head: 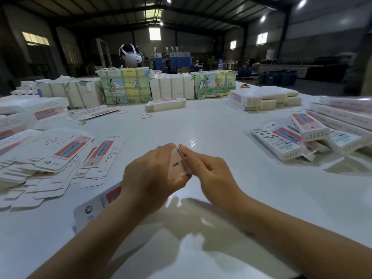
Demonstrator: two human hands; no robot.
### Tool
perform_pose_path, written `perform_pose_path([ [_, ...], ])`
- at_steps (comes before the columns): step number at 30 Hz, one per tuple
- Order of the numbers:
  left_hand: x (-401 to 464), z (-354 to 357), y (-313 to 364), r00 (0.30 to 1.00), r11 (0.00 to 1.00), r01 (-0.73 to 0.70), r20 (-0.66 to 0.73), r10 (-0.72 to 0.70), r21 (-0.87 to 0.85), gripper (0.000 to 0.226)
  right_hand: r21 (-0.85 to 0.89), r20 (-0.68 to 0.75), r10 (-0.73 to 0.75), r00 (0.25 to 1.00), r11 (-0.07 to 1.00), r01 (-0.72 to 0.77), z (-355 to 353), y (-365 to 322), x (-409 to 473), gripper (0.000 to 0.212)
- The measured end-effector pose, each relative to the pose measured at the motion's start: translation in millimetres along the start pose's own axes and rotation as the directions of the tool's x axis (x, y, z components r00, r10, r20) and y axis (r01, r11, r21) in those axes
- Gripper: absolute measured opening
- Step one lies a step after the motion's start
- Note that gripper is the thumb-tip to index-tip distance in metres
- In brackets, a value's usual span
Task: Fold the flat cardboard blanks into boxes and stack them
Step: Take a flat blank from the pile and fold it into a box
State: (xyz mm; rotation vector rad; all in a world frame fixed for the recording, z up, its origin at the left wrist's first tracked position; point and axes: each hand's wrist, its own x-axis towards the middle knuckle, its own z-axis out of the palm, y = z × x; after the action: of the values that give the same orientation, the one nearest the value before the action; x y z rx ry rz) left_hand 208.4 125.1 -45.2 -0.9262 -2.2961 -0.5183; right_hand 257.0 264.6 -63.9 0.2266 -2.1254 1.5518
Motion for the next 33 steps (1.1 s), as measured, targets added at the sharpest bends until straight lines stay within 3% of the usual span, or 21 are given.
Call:
perform_pose_path([
  [2,-1.2,0.1,-0.9,0.996,0.995,-0.084,-0.031,0.086,0.049,0.047,0.242,0.055,0.079,0.995,0.966,-0.09,-6.8,-0.6,5.3,0.025],
  [3,-1.8,0.4,-1.4,0.992,0.991,-0.11,-0.047,0.114,0.078,0.049,0.318,0.085,0.073,0.994,0.943,-0.096,-9.2,-0.5,6.7,0.033],
  [5,-1.8,1.5,-2.6,0.988,0.982,-0.124,-0.073,0.136,0.142,0.053,0.359,0.088,0.038,0.995,0.931,-0.067,-10.8,-2.3,7.0,0.042],
  [11,-1.0,9.1,-4.1,0.989,0.987,-0.118,-0.071,0.126,0.107,0.061,0.299,-0.096,0.04,0.995,0.954,-0.01,-9.2,-0.5,7.0,0.037],
  [16,-1.7,11.1,-6.8,0.983,0.986,-0.132,-0.112,0.142,0.099,0.063,0.213,-0.042,-0.036,0.998,0.976,0.044,-11.2,-6.7,5.0,0.049],
  [21,-2.2,10.6,-6.4,0.975,0.984,-0.135,-0.162,0.153,0.119,0.061,0.262,-0.06,-0.017,0.998,0.964,0.033,-8.1,-6.3,5.1,0.034],
  [24,-1.6,8.6,-4.3,0.97,0.976,-0.136,-0.176,0.166,0.171,0.057,0.269,-0.077,0.02,0.997,0.963,0.002,-8.2,-6.5,4.5,0.031],
  [29,0.3,6.4,-5.0,0.959,0.935,-0.179,-0.157,0.235,0.308,0.054,0.135,-0.158,0.055,0.986,0.99,-0.034,-10.8,-7.8,6.2,0.031],
  [33,-0.3,7.8,-10.5,0.951,0.873,-0.215,-0.11,0.289,0.438,0.047,0.014,-0.114,0.046,0.992,0.999,-0.045,-15.0,-8.1,5.9,0.035],
])
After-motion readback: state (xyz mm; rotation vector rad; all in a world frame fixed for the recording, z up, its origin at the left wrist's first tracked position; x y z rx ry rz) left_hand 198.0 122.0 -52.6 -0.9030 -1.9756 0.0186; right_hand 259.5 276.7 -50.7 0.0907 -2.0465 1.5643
